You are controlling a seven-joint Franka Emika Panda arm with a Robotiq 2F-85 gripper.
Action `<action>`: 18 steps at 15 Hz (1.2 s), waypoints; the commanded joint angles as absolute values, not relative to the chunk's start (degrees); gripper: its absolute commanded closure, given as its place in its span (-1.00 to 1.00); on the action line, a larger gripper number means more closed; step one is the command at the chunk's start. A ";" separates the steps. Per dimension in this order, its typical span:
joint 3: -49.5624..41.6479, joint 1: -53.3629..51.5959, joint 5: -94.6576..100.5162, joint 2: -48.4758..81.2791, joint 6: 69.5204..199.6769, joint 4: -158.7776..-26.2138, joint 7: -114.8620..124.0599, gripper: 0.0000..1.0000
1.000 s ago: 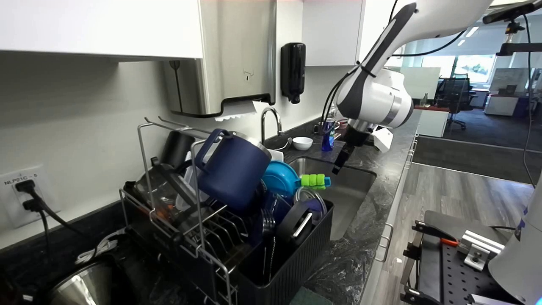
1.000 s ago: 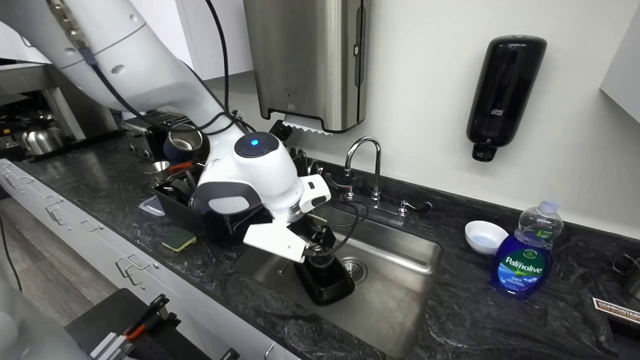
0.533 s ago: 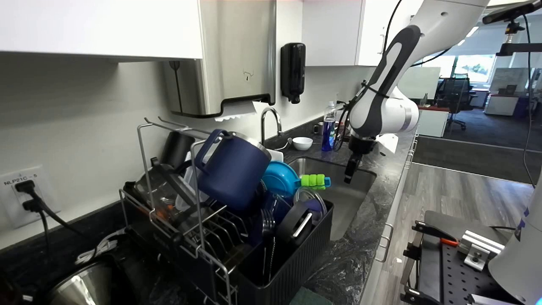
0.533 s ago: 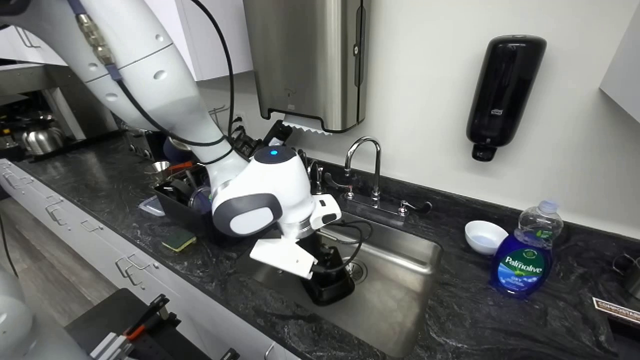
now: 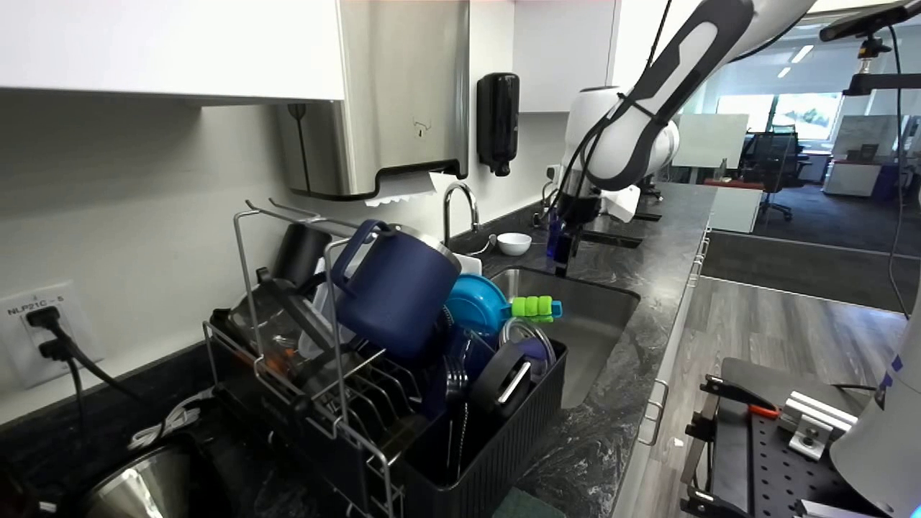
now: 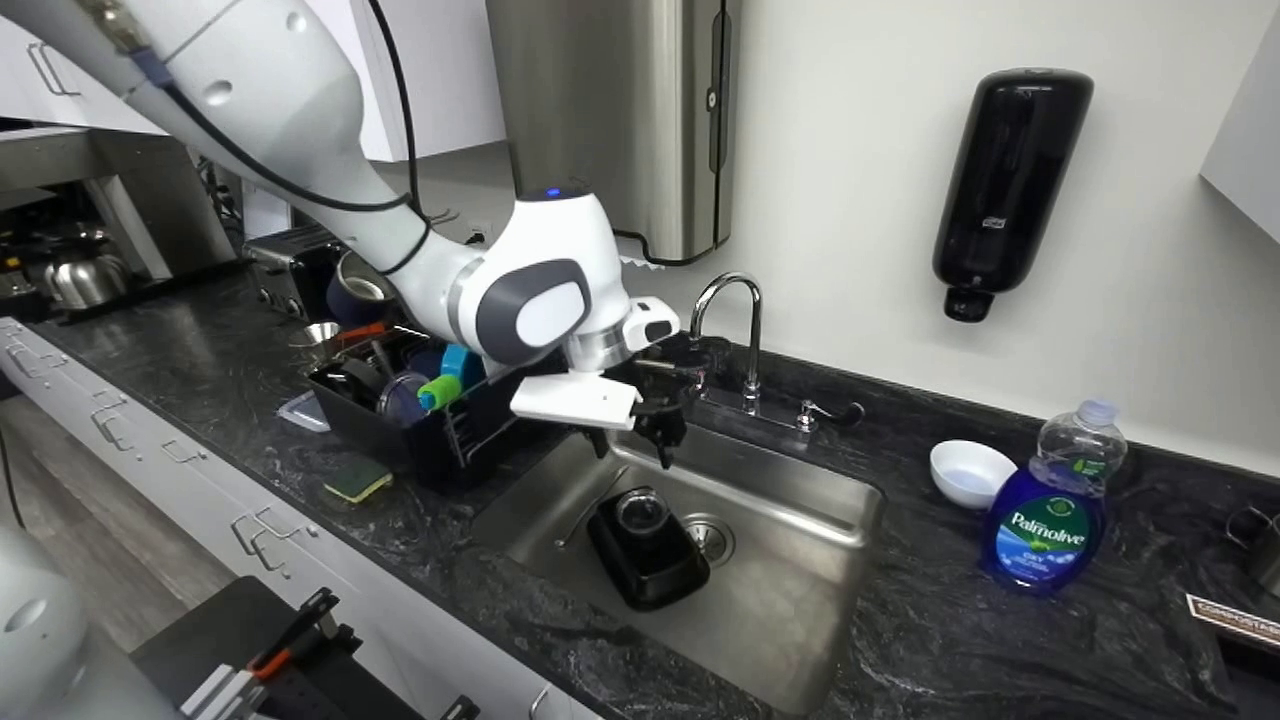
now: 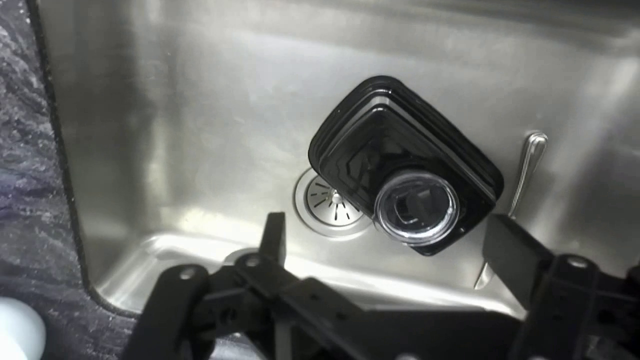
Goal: Pick up the blue cup from the sink and hang it on the dish rack.
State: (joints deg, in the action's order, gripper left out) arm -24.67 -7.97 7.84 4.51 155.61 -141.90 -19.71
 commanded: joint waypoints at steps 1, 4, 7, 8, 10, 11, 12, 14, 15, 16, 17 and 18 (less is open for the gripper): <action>-16.94 -1.51 11.66 -1.17 145.92 -139.33 -17.32 -1.00; -13.41 0.53 9.41 -4.85 139.73 -137.35 -19.06 -1.00; -11.92 1.29 7.00 -6.54 130.40 -136.09 -21.51 -1.00; -11.40 1.74 8.51 -6.59 134.49 -137.00 -19.20 -1.00; -10.91 2.06 8.35 -6.83 133.88 -136.99 -19.29 -1.00; -10.78 2.15 8.36 -6.81 133.89 -136.99 -19.28 -1.00; -10.71 2.24 8.37 -6.81 133.89 -136.98 -19.28 -1.00; -10.66 2.34 8.37 -6.81 133.89 -136.98 -19.27 -1.00; -10.65 2.36 8.37 -6.81 133.89 -136.98 -19.27 -1.00; -10.65 2.37 8.38 -6.81 133.89 -136.98 -19.27 -1.00; -10.65 2.37 8.38 -6.81 133.89 -136.98 -19.27 -1.00; -10.65 2.37 8.38 -6.81 133.89 -136.98 -19.27 -1.00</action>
